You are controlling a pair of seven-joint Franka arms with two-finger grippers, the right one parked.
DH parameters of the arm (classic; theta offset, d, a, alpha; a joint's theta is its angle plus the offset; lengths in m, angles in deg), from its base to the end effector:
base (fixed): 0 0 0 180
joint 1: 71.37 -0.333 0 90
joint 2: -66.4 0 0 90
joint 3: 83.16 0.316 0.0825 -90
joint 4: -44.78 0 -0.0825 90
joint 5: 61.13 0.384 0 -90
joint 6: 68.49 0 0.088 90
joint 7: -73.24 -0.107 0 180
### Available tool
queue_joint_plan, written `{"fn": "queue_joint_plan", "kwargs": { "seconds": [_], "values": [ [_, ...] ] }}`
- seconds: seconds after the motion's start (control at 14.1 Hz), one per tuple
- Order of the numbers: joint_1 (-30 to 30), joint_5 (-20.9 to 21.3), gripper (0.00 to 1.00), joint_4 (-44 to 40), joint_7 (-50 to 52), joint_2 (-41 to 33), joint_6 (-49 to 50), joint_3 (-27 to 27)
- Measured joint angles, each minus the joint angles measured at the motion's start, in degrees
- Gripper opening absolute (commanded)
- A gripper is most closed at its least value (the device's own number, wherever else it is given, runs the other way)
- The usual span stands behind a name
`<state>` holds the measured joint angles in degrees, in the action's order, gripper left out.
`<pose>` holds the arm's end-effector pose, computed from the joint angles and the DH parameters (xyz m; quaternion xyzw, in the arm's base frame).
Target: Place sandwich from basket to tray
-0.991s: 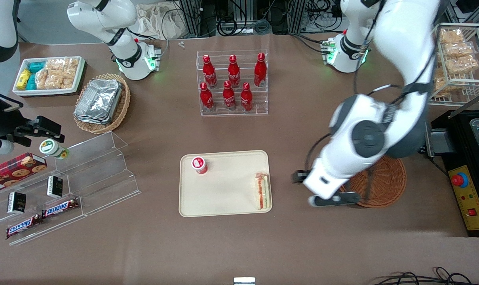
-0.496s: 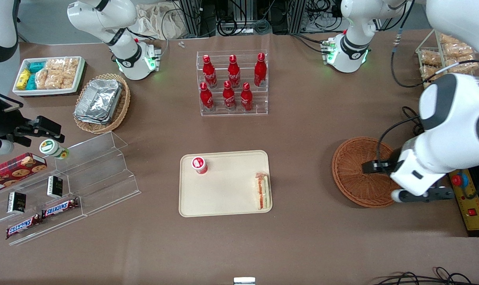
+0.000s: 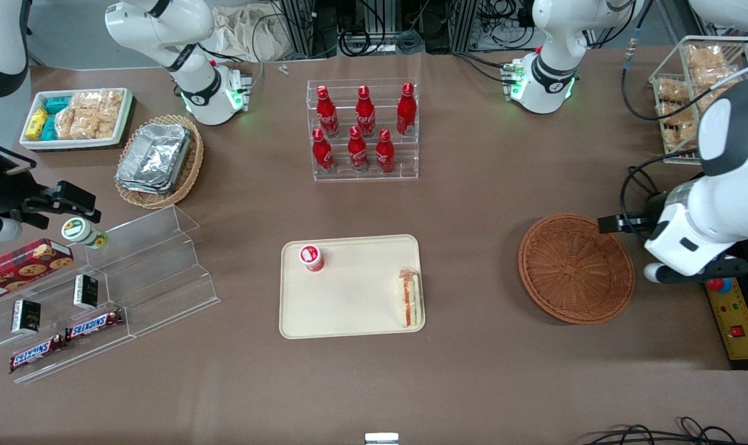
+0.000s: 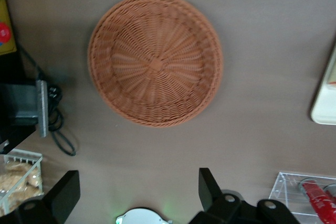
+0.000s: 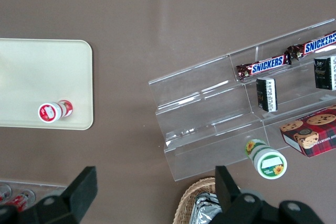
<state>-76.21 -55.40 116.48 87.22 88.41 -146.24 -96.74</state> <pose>0.6349 -0.0567 0.5304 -0.9896 -0.0516 0.1303 0.0313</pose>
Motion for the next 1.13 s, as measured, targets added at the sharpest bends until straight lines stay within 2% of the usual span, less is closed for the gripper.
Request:
{"fn": "queue_joint_plan", "kwargs": {
  "seconds": [0.28,0.5,0.85,1.13],
  "values": [
    [-0.60,-0.02,1.00,0.81,-0.11,-1.29,-5.04,0.18],
    [-0.73,-1.06,1.00,5.49,-0.28,-4.07,-12.43,0.17],
    [-0.72,-1.83,1.00,9.25,-4.03,-6.46,-14.24,0.14],
    [1.42,-2.86,1.00,16.66,-4.44,-9.30,-22.51,0.59]
  ]
}}
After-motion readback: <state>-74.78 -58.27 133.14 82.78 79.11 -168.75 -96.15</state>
